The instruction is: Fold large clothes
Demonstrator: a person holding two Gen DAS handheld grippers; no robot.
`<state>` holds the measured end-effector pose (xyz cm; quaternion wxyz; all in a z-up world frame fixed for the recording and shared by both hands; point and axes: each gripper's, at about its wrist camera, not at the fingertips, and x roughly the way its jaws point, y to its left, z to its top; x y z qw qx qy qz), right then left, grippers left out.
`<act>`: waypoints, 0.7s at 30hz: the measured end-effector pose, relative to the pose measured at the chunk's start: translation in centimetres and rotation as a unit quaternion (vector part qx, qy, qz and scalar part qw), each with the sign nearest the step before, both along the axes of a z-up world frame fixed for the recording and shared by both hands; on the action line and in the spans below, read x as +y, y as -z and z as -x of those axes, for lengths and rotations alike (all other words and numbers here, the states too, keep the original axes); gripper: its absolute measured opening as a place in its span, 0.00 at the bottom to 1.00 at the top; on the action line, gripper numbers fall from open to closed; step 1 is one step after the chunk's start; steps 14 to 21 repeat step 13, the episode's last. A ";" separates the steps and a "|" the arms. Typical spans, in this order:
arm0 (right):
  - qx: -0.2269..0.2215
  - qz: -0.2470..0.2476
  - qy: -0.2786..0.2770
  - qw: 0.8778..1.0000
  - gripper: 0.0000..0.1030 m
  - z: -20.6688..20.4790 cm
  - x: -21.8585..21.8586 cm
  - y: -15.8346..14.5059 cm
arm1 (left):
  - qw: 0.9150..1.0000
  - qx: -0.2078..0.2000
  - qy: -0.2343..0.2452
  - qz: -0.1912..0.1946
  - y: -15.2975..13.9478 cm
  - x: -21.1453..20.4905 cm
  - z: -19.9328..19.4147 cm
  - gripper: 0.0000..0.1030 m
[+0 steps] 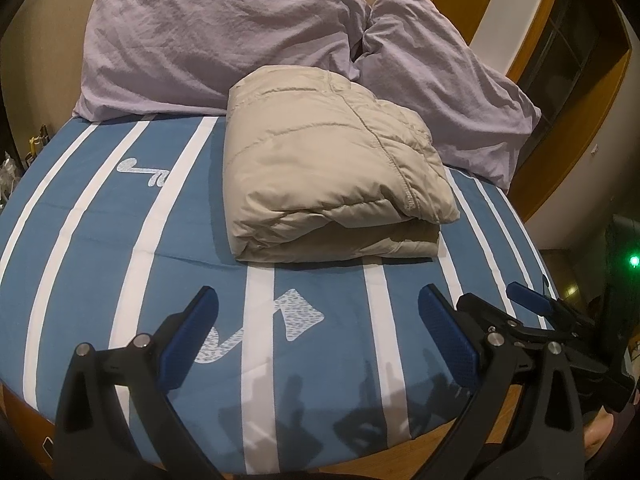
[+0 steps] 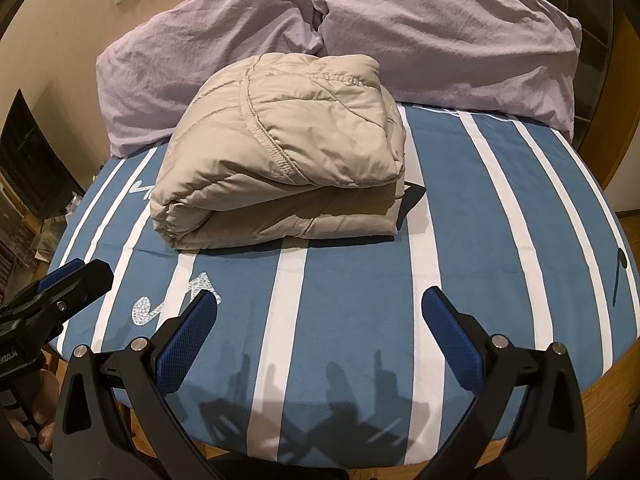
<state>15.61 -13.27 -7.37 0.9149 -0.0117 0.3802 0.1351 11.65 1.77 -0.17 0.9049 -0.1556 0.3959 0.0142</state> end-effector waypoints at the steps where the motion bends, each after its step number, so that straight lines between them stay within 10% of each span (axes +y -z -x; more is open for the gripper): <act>1: 0.000 0.000 0.001 1.000 0.99 0.0 0.0 0.0 | 1.000 0.000 0.001 0.000 0.0 0.0 0.0 0.97; 21: -0.001 0.000 0.001 1.000 0.99 -0.1 -0.3 0.1 | 1.000 0.001 0.000 -0.001 0.0 -0.2 0.0 0.97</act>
